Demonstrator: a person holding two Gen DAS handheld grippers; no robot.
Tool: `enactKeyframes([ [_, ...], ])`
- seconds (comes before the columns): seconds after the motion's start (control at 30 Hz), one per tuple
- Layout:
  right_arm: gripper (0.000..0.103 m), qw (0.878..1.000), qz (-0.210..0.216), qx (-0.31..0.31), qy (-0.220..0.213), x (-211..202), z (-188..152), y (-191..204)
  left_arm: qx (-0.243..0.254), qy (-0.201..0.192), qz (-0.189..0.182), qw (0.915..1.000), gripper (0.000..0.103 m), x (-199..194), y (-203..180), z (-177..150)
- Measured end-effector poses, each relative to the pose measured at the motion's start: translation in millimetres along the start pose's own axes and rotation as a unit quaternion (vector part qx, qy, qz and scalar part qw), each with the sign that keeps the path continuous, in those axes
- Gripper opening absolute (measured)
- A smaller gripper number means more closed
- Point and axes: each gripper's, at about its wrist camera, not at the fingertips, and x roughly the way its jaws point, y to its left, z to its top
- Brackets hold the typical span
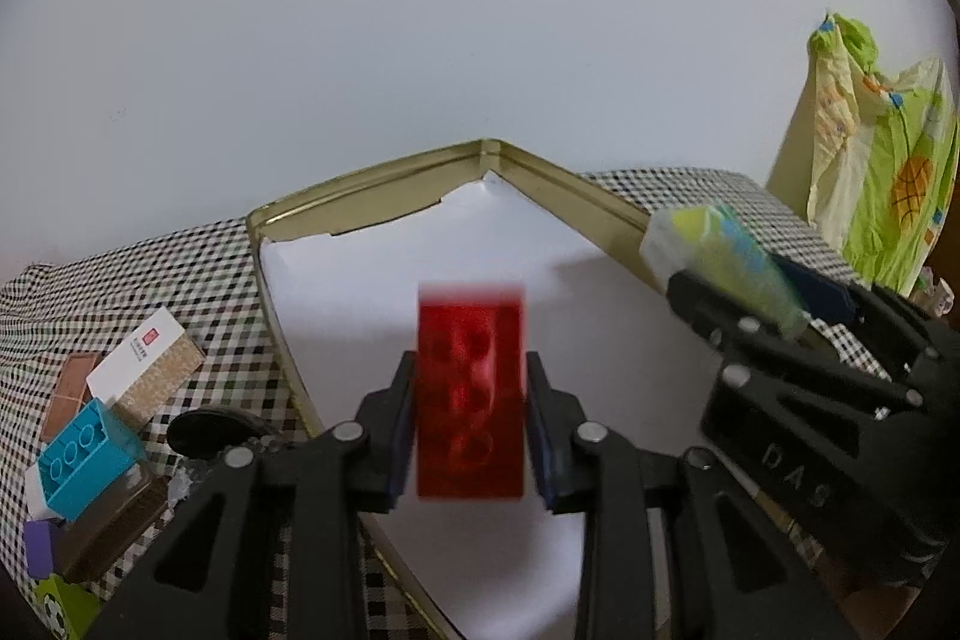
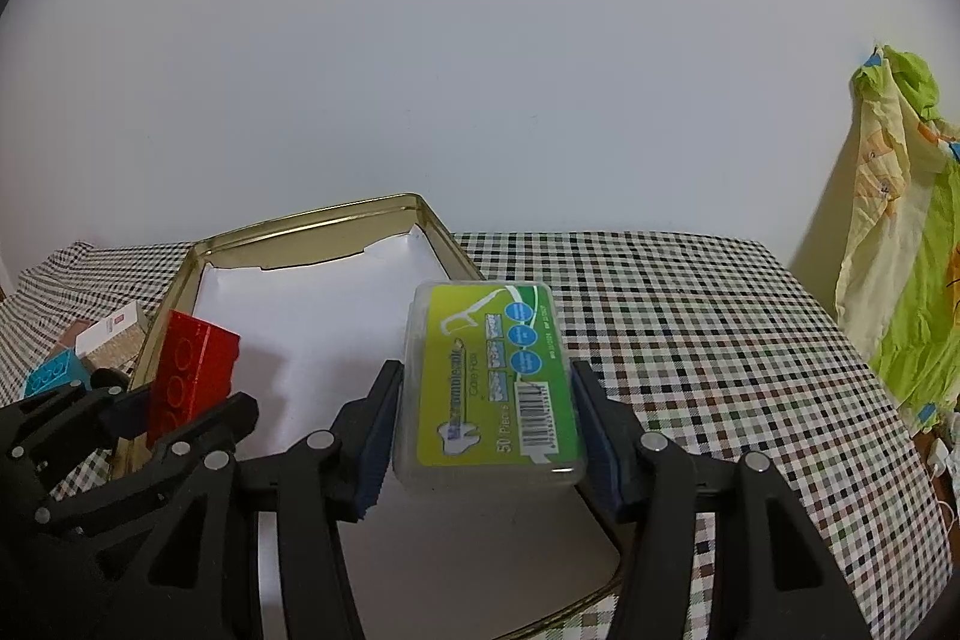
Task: Organize rigid objects
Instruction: 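Carry both objects into the gold tray and open both tools to release them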
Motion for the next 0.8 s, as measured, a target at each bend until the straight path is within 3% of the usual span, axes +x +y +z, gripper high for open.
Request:
enactKeyframes([
  [0.03, 0.067, 1.000, -0.006, 0.002, -0.002, -0.5, -0.1, -0.2, -0.004, -0.004, 0.005, 1.0000, 0.045, -1.5, 1.7, 0.2],
  [0.07, 0.067, 1.000, -0.011, 0.006, -0.004, -1.7, -0.2, -1.8, -0.008, -0.006, 0.008, 0.9999, 0.057, -2.6, 3.8, -0.2],
  [0.17, 0.073, 1.000, -0.017, 0.024, -0.010, -4.3, -1.2, -9.1, -0.021, -0.023, 0.004, 0.9995, 0.073, -9.3, 9.8, 0.2],
  [0.23, 0.075, 0.999, -0.017, 0.035, -0.015, -6.0, -1.9, -12.9, -0.022, -0.043, 0.018, 0.9987, 0.089, -17.4, 12.0, -0.3],
  [0.27, 0.075, 0.999, -0.016, 0.039, -0.019, -7.7, -2.1, -14.9, -0.022, -0.055, 0.029, 0.9978, 0.102, -21.4, 13.3, -0.7],
  [0.4, 0.080, 0.997, -0.002, 0.066, -0.049, -20.7, -2.7, -24.3, -0.003, -0.098, 0.063, 0.9932, 0.103, -35.9, 16.2, -3.4],
  [0.53, 0.084, 0.994, 0.007, 0.076, -0.072, -30.9, -3.5, -27.4, 0.021, -0.096, 0.081, 0.9919, 0.103, -38.1, 16.1, -7.8],
  [0.8, 0.084, 0.993, -0.001, 0.066, -0.097, -40.4, -4.9, -23.3, 0.007, -0.097, 0.092, 0.9910, 0.103, -41.0, 33.9, -8.6],
])
